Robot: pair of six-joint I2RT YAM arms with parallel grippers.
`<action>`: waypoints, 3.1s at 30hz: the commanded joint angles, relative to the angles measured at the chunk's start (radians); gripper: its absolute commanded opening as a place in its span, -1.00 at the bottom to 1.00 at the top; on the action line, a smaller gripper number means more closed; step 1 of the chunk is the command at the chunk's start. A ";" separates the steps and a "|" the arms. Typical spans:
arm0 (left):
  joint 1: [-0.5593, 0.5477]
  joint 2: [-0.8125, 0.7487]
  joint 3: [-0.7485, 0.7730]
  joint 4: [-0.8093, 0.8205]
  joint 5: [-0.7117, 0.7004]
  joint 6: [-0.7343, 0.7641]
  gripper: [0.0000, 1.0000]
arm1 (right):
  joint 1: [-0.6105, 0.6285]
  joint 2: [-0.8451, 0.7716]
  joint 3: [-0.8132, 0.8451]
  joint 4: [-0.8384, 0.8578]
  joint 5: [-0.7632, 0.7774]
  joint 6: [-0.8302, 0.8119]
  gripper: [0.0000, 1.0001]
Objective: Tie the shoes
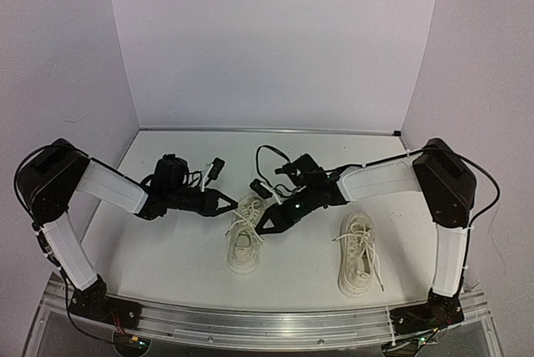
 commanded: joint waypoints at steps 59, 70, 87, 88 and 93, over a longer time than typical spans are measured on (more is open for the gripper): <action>-0.025 0.016 -0.017 -0.103 0.019 0.226 -0.08 | 0.019 -0.004 0.025 0.023 -0.031 0.043 -1.00; -0.130 -0.223 -0.042 -0.274 -0.007 0.251 -1.00 | 0.018 -0.008 0.020 0.029 -0.016 0.052 -1.00; -0.299 -0.275 -0.050 -0.454 -0.010 0.245 -1.00 | 0.019 -0.017 0.011 0.043 -0.006 0.063 -1.00; -0.307 -0.269 -0.049 -0.454 -0.007 0.245 -1.00 | 0.018 -0.017 0.011 0.043 -0.006 0.063 -1.00; -0.350 -0.240 -0.033 -0.449 -0.003 0.248 -1.00 | 0.019 -0.020 0.007 0.043 -0.005 0.060 -1.00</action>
